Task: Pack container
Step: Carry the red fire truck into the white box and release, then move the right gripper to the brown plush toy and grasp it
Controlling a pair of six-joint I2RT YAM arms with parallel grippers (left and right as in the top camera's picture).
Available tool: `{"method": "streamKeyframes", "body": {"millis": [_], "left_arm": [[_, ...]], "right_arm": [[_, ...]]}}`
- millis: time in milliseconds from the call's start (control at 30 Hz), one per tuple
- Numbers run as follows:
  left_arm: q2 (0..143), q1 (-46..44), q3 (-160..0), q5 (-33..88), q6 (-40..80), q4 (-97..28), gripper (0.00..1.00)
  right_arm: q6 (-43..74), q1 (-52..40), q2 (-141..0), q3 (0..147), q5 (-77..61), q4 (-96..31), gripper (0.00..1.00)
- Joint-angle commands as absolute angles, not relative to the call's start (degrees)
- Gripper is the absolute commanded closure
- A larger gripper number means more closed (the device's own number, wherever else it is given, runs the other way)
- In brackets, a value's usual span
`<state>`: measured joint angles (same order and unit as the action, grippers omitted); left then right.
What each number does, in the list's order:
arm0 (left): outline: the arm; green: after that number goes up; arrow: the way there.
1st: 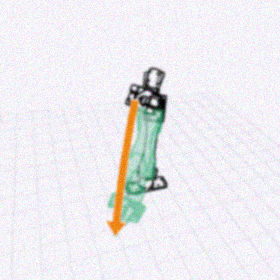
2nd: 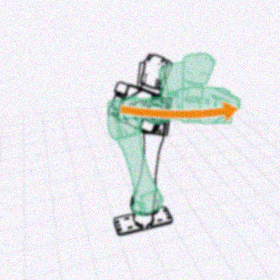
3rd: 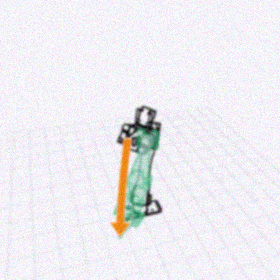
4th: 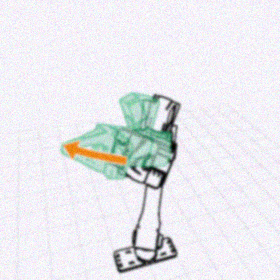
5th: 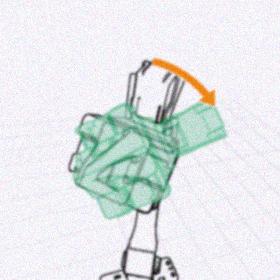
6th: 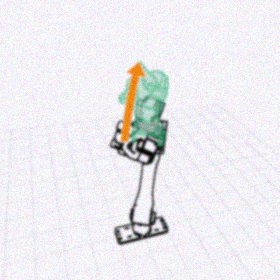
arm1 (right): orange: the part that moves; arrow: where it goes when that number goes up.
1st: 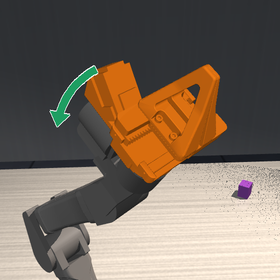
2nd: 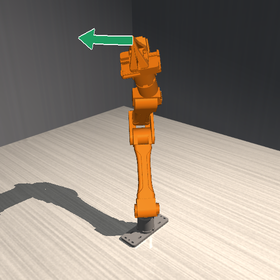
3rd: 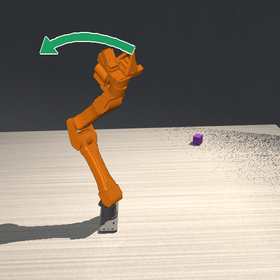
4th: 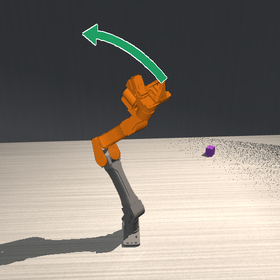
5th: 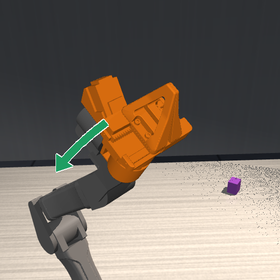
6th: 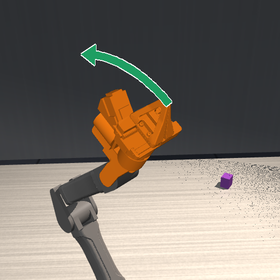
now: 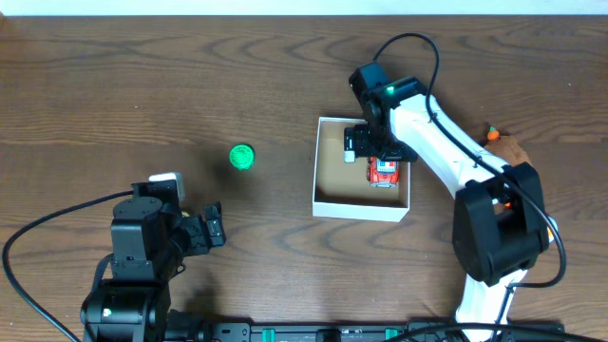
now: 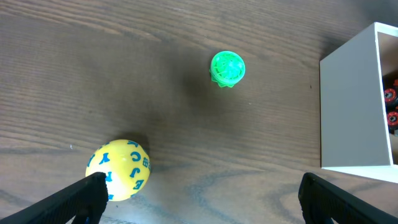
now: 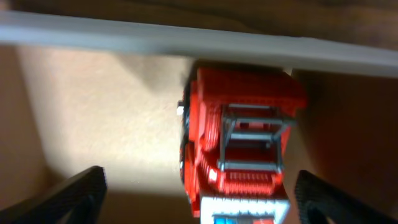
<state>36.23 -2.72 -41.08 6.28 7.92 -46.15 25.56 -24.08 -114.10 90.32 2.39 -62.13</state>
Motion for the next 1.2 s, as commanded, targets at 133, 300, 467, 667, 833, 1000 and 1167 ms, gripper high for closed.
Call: {"method": "streamKeyframes", "body": {"millis": [133,300,467,667,833,1000,1167], "left_arm": [[36.2,-2.5,-42.3,6.9,8.5,-46.3,0.02],[36.2,-2.5,-42.3,6.9,8.5,-46.3,0.02],[36.2,-2.5,-42.3,6.9,8.5,-46.3,0.02],[36.2,-2.5,-42.3,6.9,8.5,-46.3,0.02],[36.2,-2.5,-42.3,6.9,8.5,-46.3,0.02],[36.2,-2.5,-42.3,6.9,8.5,-46.3,0.02],[36.2,-2.5,-42.3,6.9,8.5,-46.5,0.02]], "right_arm": [[21.8,-19.1,-98.8,102.5,4.6,-66.5,0.01],[21.3,-7.3,-91.2,103.4,9.0,-71.1,0.01],[10.6,6.9,-91.7,101.4,8.4,-74.2,0.01],[2.8,14.7,-95.2,90.4,5.8,-69.1,0.01],[2.0,15.4,-99.4,80.1,5.3,-61.1,0.01],[2.0,15.4,-105.1,75.7,5.8,-54.6,0.01],[2.0,15.6,-108.7,75.6,6.2,-53.7,0.36]]}}
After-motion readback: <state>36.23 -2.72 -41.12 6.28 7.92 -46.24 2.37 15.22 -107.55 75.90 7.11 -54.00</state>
